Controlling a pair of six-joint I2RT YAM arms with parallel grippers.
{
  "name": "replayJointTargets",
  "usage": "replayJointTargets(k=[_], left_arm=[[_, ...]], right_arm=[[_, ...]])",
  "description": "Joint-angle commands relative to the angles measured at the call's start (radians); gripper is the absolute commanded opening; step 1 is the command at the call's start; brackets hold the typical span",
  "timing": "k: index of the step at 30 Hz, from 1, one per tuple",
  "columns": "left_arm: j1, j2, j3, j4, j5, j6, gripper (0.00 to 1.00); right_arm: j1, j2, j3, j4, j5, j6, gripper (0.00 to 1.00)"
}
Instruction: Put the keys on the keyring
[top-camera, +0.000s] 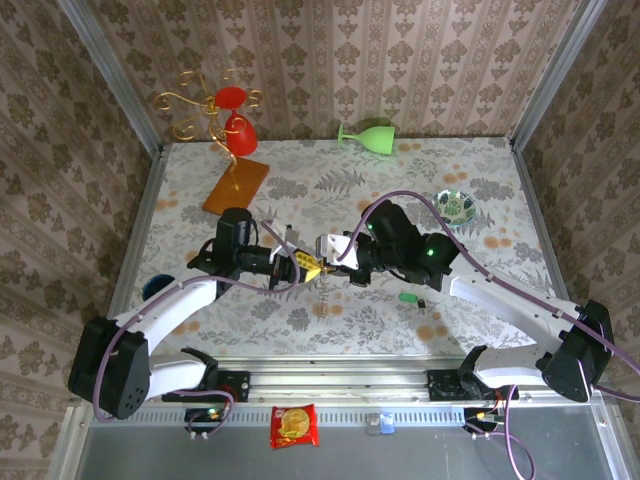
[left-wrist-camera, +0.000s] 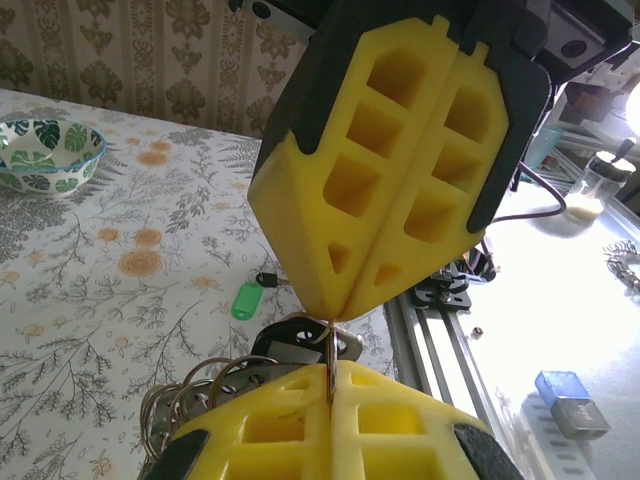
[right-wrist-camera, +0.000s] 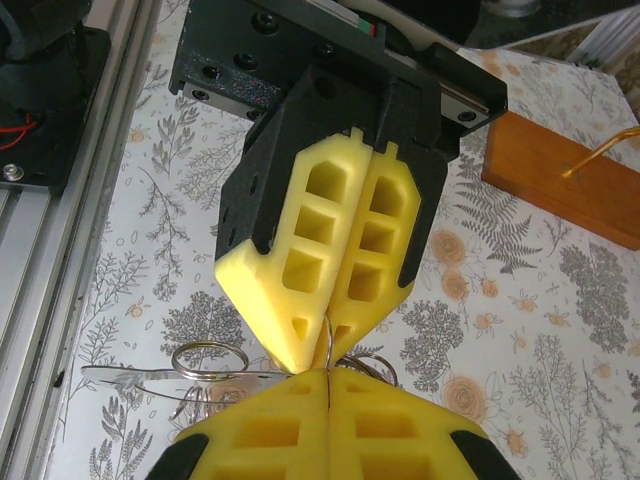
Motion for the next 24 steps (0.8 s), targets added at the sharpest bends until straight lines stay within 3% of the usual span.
replayJointTargets(k=[1,19,24], left_arm=[[0.014,0.009,0.056,-0.045,0.008,0.044,0.0],[0.032,0.02,0.088,-0.082,-0.016,0.016,0.0],[0.032,0.014,0.084,-0.092,0.01,0.037,0.0]], right_arm=[[0.027,-0.024,0.03,-0.068,-0.019,-0.024,0.0],[0.118,-0.018,0.03,-0.172,0.102,-0.122,0.0],[0.119,-0.013,0.026,-0.114,0.179,-0.092,0.0]])
